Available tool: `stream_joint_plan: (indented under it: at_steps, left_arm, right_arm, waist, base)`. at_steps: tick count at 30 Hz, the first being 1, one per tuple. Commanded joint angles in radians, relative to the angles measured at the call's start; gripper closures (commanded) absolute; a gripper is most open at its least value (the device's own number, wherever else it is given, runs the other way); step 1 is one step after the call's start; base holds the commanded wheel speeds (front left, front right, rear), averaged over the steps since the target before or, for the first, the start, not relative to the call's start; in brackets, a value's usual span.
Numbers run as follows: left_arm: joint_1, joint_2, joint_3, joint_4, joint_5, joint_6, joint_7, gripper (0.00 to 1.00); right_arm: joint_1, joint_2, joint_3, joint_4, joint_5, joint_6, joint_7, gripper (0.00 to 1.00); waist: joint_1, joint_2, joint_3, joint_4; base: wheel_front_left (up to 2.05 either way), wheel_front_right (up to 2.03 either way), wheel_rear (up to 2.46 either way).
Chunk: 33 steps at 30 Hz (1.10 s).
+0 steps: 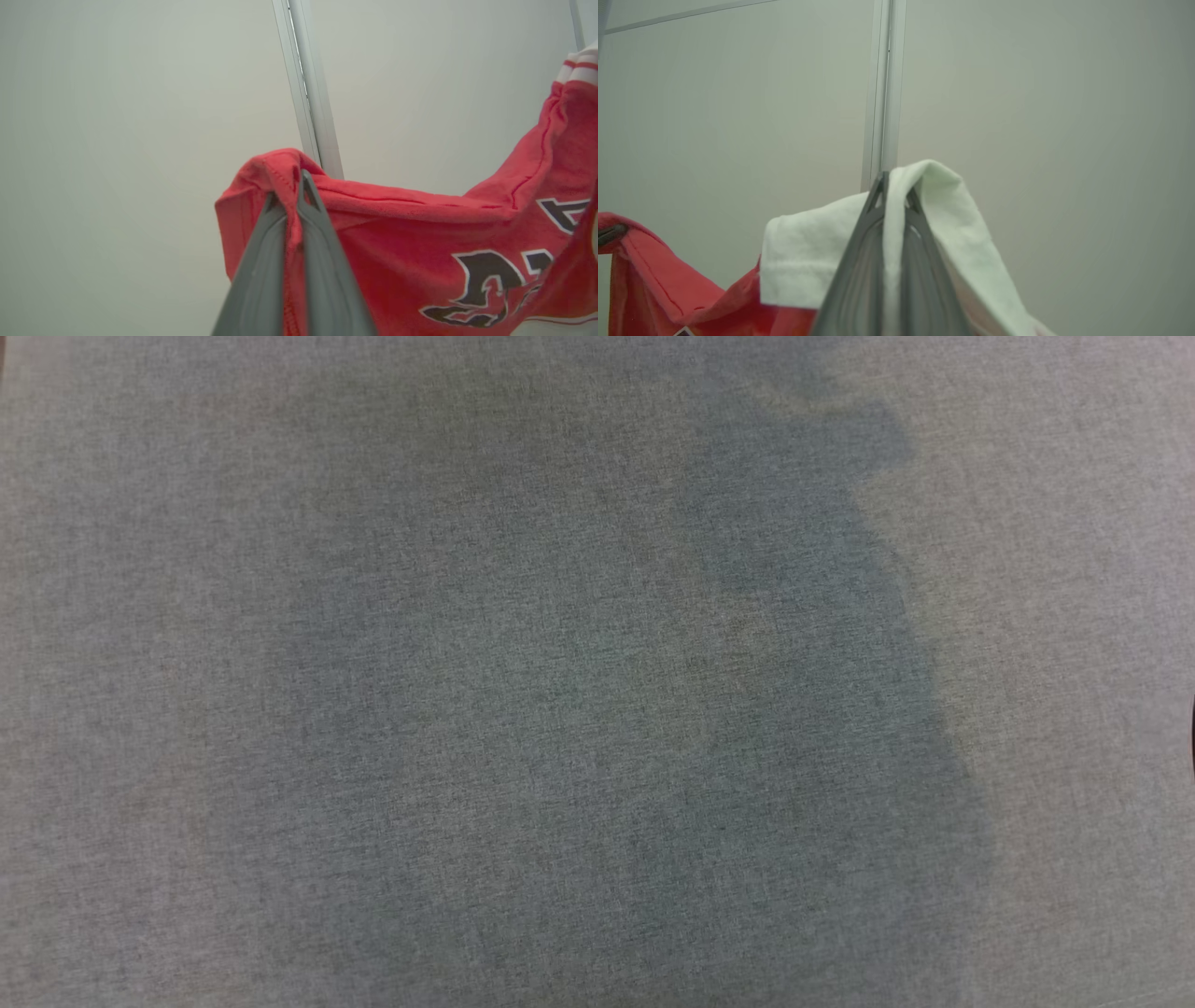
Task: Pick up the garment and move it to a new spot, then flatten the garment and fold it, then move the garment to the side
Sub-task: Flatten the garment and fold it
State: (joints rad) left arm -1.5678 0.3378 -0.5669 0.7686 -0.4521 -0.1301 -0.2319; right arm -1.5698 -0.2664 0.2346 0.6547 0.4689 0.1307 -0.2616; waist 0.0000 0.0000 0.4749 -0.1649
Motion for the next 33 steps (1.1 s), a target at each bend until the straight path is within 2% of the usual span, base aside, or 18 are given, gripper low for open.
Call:
stream_joint_plan:
  at_steps: [1,7,11,15,24,33]
  left_arm:
    - [0.021,0.006,-0.015,0.015,-0.017,0.0,-0.01,1.0]
    - [0.104,0.01,-0.044,0.042,-0.055,0.0,-0.028,1.0]
    - [0.242,0.002,-0.04,0.03,-0.087,0.0,-0.034,1.0]
    - [0.422,0.013,0.004,-0.05,-0.07,0.015,-0.034,1.0]
    - [0.859,-0.056,0.114,-0.232,-0.027,0.042,-0.034,1.0]
    - [1.121,-0.096,0.182,-0.283,0.039,0.036,-0.035,1.0]
  right_arm:
    - [0.038,0.001,-0.001,0.001,0.019,0.0,-0.004,1.0]
    - [0.156,0.008,0.0,-0.036,0.03,0.0,-0.004,1.0]
    - [0.308,0.012,-0.008,-0.085,0.03,0.0,-0.004,1.0]
    - [0.468,0.011,-0.011,-0.131,0.037,0.0,-0.004,1.0]
    - [0.866,0.011,0.012,-0.253,0.065,0.0,-0.004,1.0]
    - [1.175,-0.008,0.021,-0.283,0.141,0.0,-0.004,1.0]
  waist:
    - [0.0,0.0,0.011,0.002]
    - [0.0,0.0,0.037,0.011]
    - [0.0,0.0,0.037,0.019]
    - [0.0,0.0,0.017,0.025]
    - [0.0,0.0,-0.078,0.056]
    - [0.0,0.0,-0.187,0.079]
  base:
    - [0.0,0.0,0.0]
    - [0.0,0.0,0.0]
    - [0.0,0.0,0.0]
    - [0.0,0.0,0.0]
    - [0.0,0.0,0.0]
    - [0.0,0.0,0.0]
